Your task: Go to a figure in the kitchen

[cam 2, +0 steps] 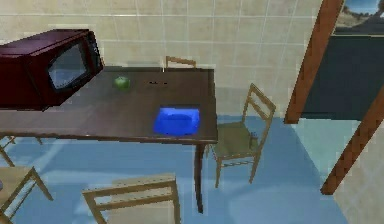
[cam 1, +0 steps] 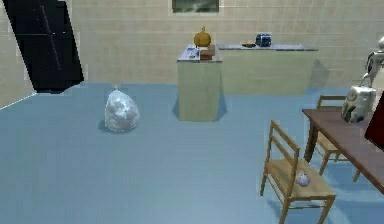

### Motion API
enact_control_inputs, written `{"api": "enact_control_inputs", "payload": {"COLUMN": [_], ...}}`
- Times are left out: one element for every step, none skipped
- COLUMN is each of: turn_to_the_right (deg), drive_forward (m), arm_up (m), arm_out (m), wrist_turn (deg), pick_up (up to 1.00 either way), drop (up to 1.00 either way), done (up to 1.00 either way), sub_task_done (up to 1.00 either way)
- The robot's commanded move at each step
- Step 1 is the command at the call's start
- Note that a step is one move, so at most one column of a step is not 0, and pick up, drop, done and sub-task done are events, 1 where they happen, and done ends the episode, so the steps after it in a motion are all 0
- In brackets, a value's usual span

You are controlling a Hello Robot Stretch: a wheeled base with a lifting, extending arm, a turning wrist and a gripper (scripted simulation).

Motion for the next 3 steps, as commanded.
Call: {"api": "enact_control_inputs", "payload": {"turn_to_the_right": [-45.0,-39.0,-3.0], "drive_forward": [0.0,0.0,0.0], "arm_up": [0.0,0.0,0.0], "arm_out": [0.0,0.0,0.0], "wrist_turn": [0.0,0.0,0.0], "pick_up": [0.0,0.0,0.0], "drop": [0.0,0.0,0.0], "done": [0.0,0.0,0.0], "sub_task_done": [0.0,0.0,0.0]}}
